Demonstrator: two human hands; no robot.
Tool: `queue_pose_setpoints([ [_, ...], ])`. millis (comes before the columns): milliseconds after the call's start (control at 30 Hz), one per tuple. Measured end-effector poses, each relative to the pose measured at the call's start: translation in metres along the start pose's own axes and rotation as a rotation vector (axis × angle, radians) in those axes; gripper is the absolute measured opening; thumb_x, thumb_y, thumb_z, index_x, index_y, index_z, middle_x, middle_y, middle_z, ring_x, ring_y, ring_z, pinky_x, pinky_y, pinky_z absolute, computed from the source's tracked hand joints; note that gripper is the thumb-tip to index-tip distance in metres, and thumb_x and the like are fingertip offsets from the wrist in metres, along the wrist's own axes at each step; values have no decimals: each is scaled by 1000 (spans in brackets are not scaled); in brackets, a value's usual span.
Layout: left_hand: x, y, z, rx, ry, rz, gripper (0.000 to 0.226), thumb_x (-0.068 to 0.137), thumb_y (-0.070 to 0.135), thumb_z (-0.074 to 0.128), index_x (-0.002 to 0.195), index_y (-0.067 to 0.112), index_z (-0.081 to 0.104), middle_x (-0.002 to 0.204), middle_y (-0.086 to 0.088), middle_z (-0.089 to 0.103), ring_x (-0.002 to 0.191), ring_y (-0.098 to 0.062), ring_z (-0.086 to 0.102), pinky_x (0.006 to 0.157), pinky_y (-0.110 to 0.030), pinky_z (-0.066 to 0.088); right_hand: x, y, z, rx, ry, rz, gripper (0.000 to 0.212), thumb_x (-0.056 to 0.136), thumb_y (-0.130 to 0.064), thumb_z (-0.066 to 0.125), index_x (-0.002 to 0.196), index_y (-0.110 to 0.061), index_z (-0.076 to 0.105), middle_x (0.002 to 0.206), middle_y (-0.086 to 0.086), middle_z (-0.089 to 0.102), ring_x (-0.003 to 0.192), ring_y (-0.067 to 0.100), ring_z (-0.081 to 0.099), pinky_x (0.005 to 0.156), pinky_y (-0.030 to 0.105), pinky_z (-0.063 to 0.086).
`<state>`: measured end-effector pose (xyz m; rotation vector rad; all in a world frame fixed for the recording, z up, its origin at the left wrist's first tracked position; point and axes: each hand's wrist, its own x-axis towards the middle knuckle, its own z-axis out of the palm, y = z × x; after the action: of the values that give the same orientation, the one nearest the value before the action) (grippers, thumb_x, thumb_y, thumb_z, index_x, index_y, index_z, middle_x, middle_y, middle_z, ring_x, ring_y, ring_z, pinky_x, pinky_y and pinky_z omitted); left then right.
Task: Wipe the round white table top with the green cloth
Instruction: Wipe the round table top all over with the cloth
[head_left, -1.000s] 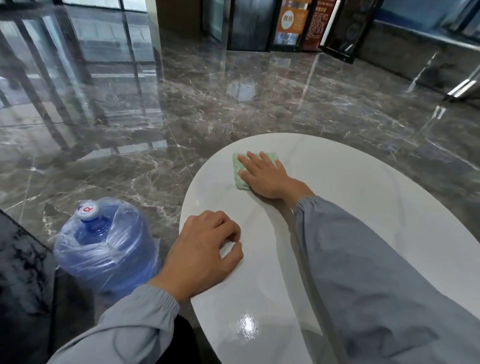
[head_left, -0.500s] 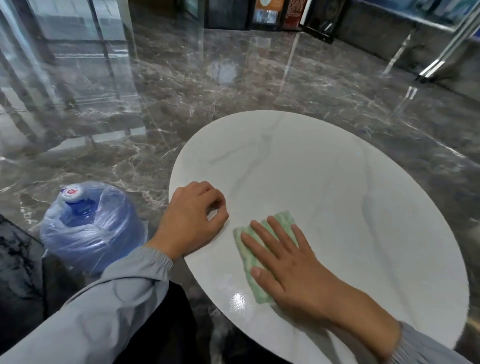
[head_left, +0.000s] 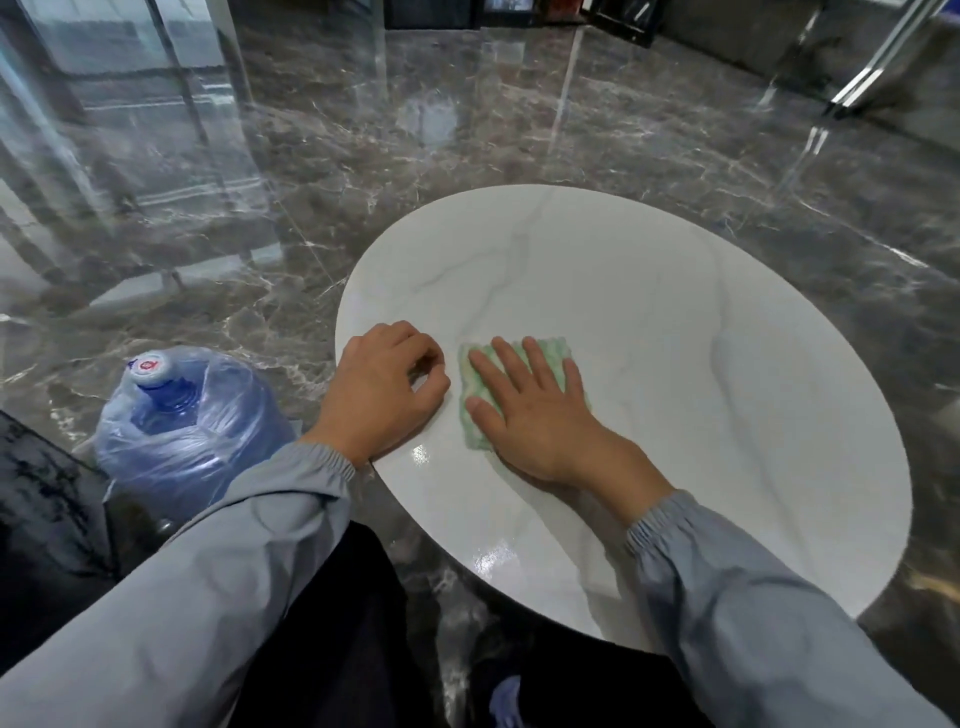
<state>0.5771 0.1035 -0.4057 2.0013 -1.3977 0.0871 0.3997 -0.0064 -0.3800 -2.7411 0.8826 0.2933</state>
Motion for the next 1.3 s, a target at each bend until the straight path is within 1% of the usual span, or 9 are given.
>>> queue_pose_setpoints([
  [200, 1, -3, 0, -13, -20, 9, 20, 88, 38, 57, 90, 24, 71, 88, 6, 61, 85, -22, 56, 82, -45, 47, -98, -3, 26, -20, 22, -88, 60, 107, -58, 12, 160, -46, -15, 168, -17, -27, 151, 11, -36, 123, 50, -18],
  [333, 3, -4, 2, -14, -6, 0, 21, 88, 39, 56, 89, 24, 72, 88, 7, 61, 85, -21, 56, 83, -43, 46, -170, 1, 47, -117, 85, -115, 63, 109, -59, 22, 165, -41, -1, 174, -11, -5, 160, 19, -11, 122, 52, 0],
  [400, 3, -5, 3, -8, -1, 4, 22, 88, 39, 56, 89, 24, 72, 87, 7, 60, 85, -21, 56, 82, -42, 45, -174, 1, 45, -99, 63, -97, 63, 108, -60, 21, 164, -43, -3, 173, -13, -9, 159, 17, -14, 122, 52, -2],
  [533, 4, -7, 4, 4, 2, 8, 23, 88, 40, 56, 89, 23, 72, 87, 7, 60, 84, -22, 56, 80, -40, 43, -117, -7, 27, -55, 8, -47, 60, 103, -64, 5, 156, -53, -22, 164, -23, -33, 147, 7, -40, 122, 49, -21],
  [667, 3, -7, 4, 5, 11, 20, 23, 89, 40, 55, 90, 24, 71, 87, 9, 58, 84, -19, 54, 81, -35, 38, -4, 0, -1, 8, 29, 36, 61, 106, -62, 15, 161, -49, -7, 171, -17, -18, 155, 13, -25, 123, 52, -17],
  [833, 2, -7, 3, -2, -3, 30, 19, 88, 39, 54, 91, 27, 69, 88, 15, 51, 84, -11, 45, 83, -37, 39, 65, 14, -28, 11, -77, 85, 65, 106, -62, 19, 162, -44, -8, 172, -11, -17, 157, 20, -21, 123, 57, -14],
  [1000, 2, -7, 3, -5, -8, 21, 19, 88, 38, 55, 91, 27, 70, 89, 15, 52, 86, -14, 49, 85, -38, 41, -25, 17, 3, 11, 6, -14, 62, 106, -61, 13, 161, -48, -11, 170, -16, -20, 155, 13, -27, 124, 51, -16],
  [1167, 1, -6, 5, 7, 6, 29, 18, 88, 36, 57, 91, 24, 70, 90, 9, 59, 86, -20, 53, 83, -39, 42, -154, 9, 29, -61, -32, -32, 60, 99, -65, -3, 153, -54, -28, 160, -25, -39, 145, 5, -43, 122, 44, -22],
  [1300, 2, -6, 6, 8, 16, 24, 17, 88, 34, 57, 90, 23, 70, 89, 7, 60, 85, -20, 54, 81, -42, 44, -158, 9, 26, -51, -80, -12, 62, 93, -68, -8, 149, -57, -31, 156, -28, -43, 142, 3, -46, 120, 43, -25],
])
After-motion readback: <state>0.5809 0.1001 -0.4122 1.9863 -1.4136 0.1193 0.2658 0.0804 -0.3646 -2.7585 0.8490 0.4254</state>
